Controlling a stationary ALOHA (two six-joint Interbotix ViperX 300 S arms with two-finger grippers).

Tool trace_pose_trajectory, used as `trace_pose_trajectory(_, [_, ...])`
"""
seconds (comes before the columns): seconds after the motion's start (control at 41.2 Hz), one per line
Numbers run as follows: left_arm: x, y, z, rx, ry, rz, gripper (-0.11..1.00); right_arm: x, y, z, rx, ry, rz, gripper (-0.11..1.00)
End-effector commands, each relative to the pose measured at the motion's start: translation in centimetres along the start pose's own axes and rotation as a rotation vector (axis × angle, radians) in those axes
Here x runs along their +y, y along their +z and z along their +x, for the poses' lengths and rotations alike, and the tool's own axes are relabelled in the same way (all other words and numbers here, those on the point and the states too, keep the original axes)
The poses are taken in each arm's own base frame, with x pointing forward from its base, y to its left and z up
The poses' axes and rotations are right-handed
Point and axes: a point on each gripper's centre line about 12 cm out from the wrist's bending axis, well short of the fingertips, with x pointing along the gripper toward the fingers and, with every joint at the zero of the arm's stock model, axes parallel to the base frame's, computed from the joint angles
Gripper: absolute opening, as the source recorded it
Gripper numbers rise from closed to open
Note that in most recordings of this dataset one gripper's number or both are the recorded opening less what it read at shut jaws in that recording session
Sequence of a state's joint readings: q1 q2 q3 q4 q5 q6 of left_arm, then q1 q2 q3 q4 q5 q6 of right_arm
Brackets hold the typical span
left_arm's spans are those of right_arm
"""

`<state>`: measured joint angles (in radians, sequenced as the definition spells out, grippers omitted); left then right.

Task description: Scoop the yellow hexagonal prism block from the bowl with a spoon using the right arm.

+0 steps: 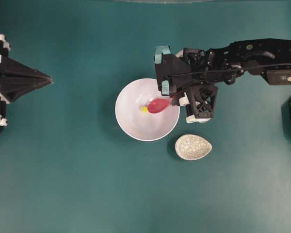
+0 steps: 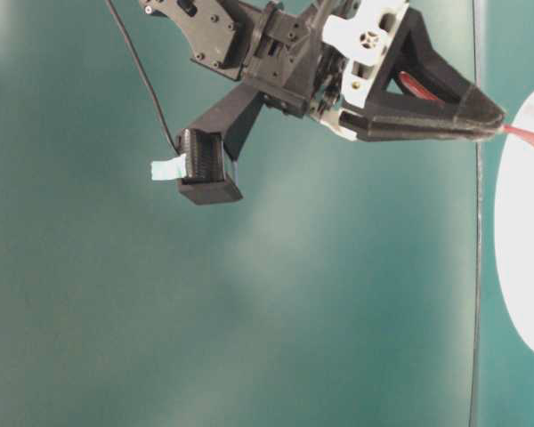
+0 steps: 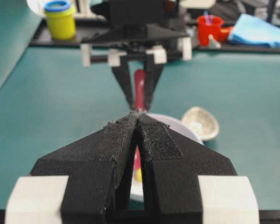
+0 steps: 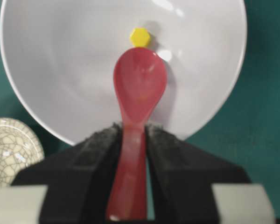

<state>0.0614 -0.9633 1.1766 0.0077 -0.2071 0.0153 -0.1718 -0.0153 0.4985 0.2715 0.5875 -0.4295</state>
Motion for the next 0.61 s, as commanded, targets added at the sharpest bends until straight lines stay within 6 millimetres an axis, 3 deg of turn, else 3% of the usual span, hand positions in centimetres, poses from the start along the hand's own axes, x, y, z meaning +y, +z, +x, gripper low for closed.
trace_pose_trajectory(0.0, [0.1,1.1,0.2,-0.027,0.005,0.005,0.03,-0.2,1.2,-0.9,-0.045,-0.011,0.000,0.25])
trace_pose_trajectory(0.582, [0.2,1.1,0.2,-0.027,0.010,0.008,0.03,-0.6,2.2,0.4,-0.041,-0.011,-0.007,0.25])
